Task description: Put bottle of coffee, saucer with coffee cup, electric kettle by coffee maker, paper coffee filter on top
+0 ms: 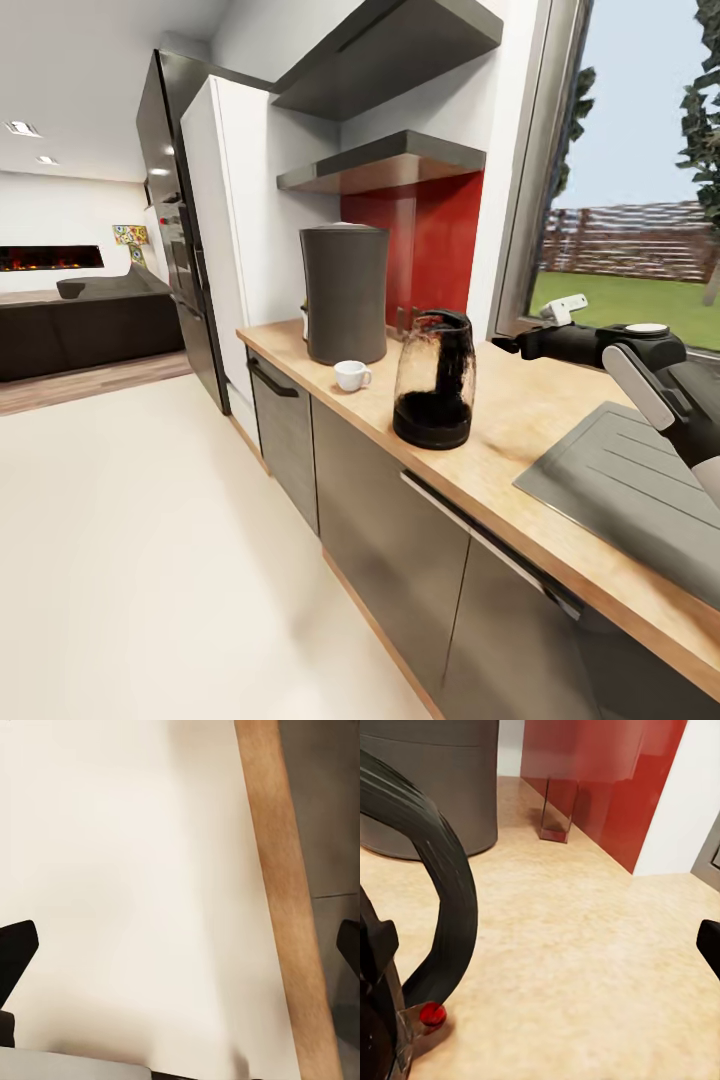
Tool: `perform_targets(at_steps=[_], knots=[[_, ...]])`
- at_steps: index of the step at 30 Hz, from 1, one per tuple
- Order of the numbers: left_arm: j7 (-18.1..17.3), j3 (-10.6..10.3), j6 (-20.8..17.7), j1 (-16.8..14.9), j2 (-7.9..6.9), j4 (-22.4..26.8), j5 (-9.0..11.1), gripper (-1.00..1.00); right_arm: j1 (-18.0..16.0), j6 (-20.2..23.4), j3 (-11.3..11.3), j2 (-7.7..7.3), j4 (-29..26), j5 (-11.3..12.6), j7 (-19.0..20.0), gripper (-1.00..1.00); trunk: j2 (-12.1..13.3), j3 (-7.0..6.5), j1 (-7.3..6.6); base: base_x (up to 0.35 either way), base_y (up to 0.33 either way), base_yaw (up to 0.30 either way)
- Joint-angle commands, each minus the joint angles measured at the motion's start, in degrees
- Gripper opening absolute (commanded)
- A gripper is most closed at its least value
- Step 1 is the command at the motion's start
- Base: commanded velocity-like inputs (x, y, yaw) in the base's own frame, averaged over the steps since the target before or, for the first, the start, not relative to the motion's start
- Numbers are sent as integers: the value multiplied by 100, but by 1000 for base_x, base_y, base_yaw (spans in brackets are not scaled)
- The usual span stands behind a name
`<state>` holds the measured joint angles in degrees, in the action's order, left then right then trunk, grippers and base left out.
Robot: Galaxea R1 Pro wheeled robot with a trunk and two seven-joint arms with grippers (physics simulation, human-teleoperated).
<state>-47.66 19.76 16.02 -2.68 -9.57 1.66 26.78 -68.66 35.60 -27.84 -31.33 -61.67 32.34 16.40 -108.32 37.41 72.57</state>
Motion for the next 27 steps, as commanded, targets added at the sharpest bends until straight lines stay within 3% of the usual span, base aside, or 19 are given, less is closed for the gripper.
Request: perform_targets(at_steps=[1, 27], knots=[[-15, 45, 33, -5, -1, -8, -44, 100, -7, 18, -11, -5, -3, 9, 4, 100, -3, 6, 0, 18, 4, 0], [-16, 39, 33, -5, -1, -8, -45, 100, -7, 22, -11, -5, -3, 9, 4, 100, -3, 6, 0, 20, 12, 0]])
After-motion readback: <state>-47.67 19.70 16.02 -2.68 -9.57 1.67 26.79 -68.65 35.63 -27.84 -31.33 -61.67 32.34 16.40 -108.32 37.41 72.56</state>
